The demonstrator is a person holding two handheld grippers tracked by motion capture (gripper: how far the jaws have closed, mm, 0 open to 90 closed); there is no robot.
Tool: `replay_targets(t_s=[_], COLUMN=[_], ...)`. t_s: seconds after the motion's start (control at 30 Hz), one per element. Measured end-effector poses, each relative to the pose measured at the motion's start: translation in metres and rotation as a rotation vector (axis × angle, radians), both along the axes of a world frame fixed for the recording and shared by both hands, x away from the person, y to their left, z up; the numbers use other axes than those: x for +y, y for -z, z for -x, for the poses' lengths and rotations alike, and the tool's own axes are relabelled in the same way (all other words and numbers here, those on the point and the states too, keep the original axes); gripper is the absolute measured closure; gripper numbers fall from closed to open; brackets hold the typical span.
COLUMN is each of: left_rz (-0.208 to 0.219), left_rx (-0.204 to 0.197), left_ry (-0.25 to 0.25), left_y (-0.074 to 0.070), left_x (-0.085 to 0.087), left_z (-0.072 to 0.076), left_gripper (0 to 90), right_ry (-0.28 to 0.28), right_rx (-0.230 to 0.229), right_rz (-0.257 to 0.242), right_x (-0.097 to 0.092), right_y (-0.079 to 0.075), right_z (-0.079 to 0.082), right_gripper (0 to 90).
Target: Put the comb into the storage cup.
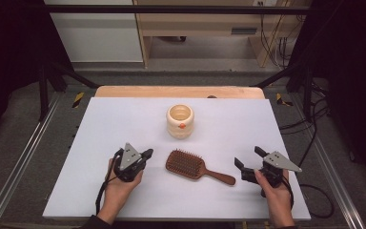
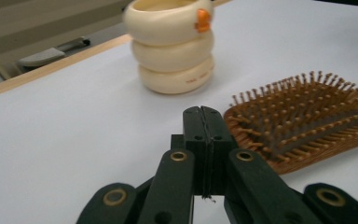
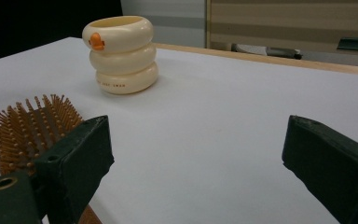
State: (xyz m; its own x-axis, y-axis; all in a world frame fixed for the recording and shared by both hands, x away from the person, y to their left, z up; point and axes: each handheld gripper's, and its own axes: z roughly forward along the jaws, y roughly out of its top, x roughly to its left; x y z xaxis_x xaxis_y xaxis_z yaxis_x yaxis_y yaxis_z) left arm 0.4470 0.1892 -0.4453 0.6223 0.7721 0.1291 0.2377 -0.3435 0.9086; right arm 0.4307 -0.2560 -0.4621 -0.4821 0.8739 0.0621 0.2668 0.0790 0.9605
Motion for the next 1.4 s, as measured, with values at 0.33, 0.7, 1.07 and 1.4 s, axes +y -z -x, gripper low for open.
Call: replay_targets(t_s=[0.33, 0.7, 1.07, 1.4], left_rz=[0.095, 0.211, 0.264, 0.289], left_rx=[-0.037, -0.087, -0.095, -0.104], left_ry=[-0.123, -0.231, -0.262, -0.263], left_y=[-0.009, -0.010, -0.009, -0.004], left_x=[0.047, 0.075, 0.093, 0.107], left_z=[0.009, 0.014, 0.029, 0.024], left_gripper=[85.7, 21.4, 4.1, 2.3], right_ry=[-0.027, -0.083, -0.087, -0.178], right_rx=[0.017, 0.025, 0.007, 0.082], right_rz=[0.017, 0.013, 0.008, 0.152], right_x=[0.005, 0.014, 0.021, 0.053], right_y=[-0.007, -0.018, -0.031, -0.045], right_z=[0.002, 0.007, 0.012, 0.016], right_gripper=[6.3, 3.7, 6.5, 7.5])
